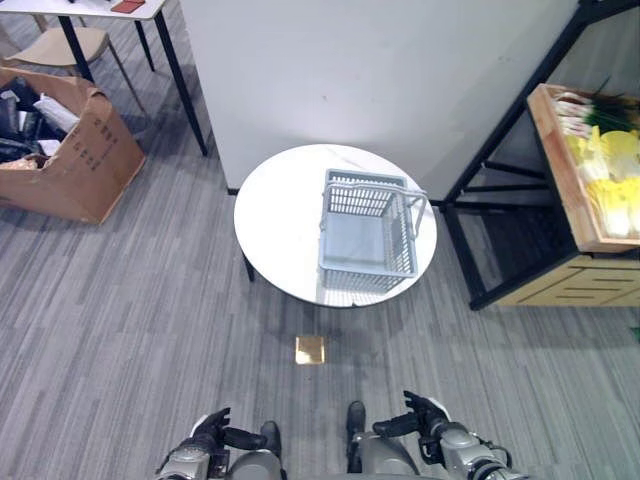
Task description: Get the vegetables into the basket
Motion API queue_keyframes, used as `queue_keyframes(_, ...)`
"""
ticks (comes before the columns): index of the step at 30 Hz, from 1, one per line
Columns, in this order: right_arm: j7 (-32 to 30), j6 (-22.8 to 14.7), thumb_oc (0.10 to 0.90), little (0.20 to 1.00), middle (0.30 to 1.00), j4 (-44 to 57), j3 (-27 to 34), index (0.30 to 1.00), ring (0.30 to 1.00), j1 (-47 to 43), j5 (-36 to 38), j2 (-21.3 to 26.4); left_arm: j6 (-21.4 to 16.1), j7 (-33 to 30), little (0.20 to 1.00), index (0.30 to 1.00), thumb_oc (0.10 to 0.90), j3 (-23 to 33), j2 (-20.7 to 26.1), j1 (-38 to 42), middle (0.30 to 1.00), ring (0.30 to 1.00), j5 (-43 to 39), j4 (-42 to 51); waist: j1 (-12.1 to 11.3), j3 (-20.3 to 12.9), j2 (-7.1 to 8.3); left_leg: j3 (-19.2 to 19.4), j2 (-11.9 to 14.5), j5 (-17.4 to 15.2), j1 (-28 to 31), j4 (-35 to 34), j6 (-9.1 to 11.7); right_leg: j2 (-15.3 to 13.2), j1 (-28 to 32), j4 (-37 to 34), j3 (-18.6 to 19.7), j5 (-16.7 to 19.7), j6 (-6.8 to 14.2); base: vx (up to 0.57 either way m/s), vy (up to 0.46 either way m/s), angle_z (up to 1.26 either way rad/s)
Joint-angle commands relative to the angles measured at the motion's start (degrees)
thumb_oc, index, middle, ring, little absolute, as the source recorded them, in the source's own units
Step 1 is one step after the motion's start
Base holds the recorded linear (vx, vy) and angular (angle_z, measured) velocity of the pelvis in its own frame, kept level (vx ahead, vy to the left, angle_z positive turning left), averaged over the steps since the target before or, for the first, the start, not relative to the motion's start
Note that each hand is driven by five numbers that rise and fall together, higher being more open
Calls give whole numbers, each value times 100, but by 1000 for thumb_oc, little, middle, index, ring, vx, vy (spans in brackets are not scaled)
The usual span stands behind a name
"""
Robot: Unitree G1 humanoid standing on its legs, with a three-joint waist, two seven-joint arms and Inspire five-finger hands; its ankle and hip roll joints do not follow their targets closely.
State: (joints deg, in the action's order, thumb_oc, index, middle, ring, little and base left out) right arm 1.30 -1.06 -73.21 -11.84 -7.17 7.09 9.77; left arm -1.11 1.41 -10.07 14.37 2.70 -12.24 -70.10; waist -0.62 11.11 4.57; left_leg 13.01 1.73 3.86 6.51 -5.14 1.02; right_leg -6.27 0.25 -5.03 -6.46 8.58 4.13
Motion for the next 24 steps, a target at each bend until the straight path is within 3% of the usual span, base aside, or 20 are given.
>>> queue_keyframes(1,-54,-36,900,1000,1000,-45,-272,1000,1000,-89,-117,227,-86,84,1000,1000,900,-86,-226,384,1000,1000,179,-123,123,80,20,-230,-83,-335,-93,100,-22,-134,72,190,-9,-90,486,23,-27,-9)
queue_keyframes(5,-136,-245,900,1000,1000,1132,-243,1000,1000,-109,332,364,-117,65,1000,1000,900,-23,-210,315,1000,1000,92,5,197,14,6,-225,-26,-303,-9,14,46,-51,196,94,9,-140,458,49,-62,0)
queue_keyframes(6,-212,-361,900,1000,1000,2034,-223,1000,1000,-90,458,577,-151,65,1000,1000,900,20,-182,194,1000,1000,2,215,214,36,-5,-212,-8,-294,-3,14,64,-28,202,87,26,-145,451,5,-24,-8)
queue_keyframes(12,-432,-823,900,1000,1000,4673,-112,1000,1000,-808,41,1732,-230,96,1000,1000,900,-27,-226,-64,1000,1000,-30,522,94,48,41,-272,57,-268,-98,14,107,4,183,3,-8,-145,460,-2,-37,1)
queue_keyframes(17,-466,-941,900,1000,1000,5291,-294,1000,1000,-1442,-225,2123,-241,116,1000,1000,900,-41,-209,-106,1000,1000,-34,532,-42,83,99,-356,81,-234,-198,14,122,6,158,3,-73,-140,459,-16,-34,13)
queue_keyframes(24,-432,-876,900,1000,1000,4601,-1329,1000,1000,-3276,-373,2443,-280,105,1000,1000,900,-243,-101,-129,1000,1000,-293,630,-409,252,254,-538,89,-139,-484,14,143,21,-21,3,-183,-96,435,-31,-36,14)
